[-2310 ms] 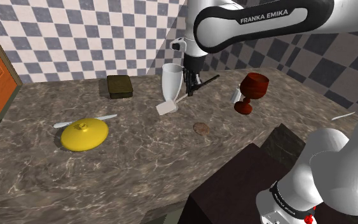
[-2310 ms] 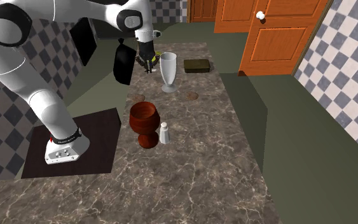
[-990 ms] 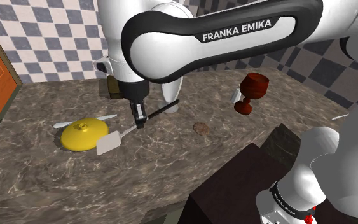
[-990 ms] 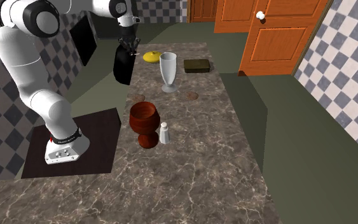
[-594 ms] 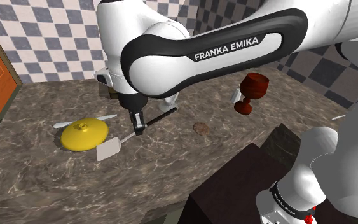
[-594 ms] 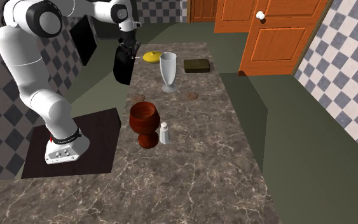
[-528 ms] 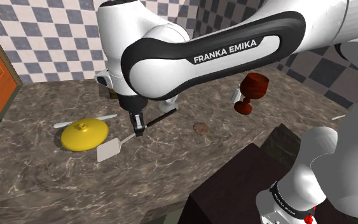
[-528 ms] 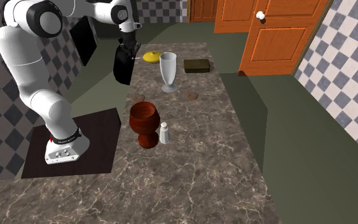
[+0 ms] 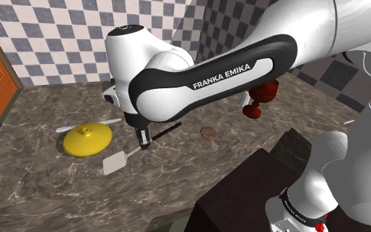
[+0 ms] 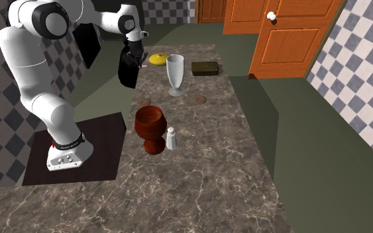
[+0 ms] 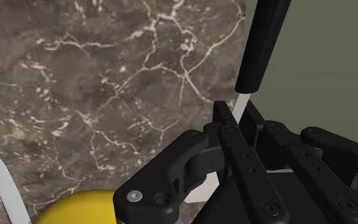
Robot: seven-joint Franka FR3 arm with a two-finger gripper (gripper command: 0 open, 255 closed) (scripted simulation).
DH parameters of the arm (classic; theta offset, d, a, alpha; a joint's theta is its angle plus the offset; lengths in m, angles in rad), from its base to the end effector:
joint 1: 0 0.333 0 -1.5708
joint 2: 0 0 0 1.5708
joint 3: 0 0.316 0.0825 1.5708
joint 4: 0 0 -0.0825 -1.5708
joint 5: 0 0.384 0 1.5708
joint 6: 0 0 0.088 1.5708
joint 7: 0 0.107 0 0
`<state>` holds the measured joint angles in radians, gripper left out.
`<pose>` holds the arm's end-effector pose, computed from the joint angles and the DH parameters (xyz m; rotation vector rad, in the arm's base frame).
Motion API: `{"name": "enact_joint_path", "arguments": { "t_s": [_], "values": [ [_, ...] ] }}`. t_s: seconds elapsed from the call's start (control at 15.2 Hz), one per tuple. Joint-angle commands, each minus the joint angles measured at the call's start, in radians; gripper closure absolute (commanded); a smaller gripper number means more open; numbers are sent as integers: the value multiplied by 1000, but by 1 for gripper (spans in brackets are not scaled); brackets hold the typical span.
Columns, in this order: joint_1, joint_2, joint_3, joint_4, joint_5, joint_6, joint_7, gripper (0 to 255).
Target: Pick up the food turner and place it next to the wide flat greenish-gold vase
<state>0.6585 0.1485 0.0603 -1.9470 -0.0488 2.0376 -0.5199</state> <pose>0.4417 0.3816 0.4006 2.5043 1.8288 -0.0836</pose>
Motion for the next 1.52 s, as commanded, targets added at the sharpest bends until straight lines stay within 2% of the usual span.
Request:
{"name": "enact_joint_path", "arguments": {
  "t_s": [0.0,0.53,0.99,1.06,1.39,1.45],
  "values": [
    [0,10,0,-14,-1,25,2,255],
    [1,56,-1,-61,-7,117,8,255],
    [1,56,-1,-60,-7,116,8,255],
    [1,56,-1,-60,-7,116,8,0],
    [1,56,-1,-60,-7,116,8,0],
    [1,42,0,-43,-5,86,7,0]
  ]
}}
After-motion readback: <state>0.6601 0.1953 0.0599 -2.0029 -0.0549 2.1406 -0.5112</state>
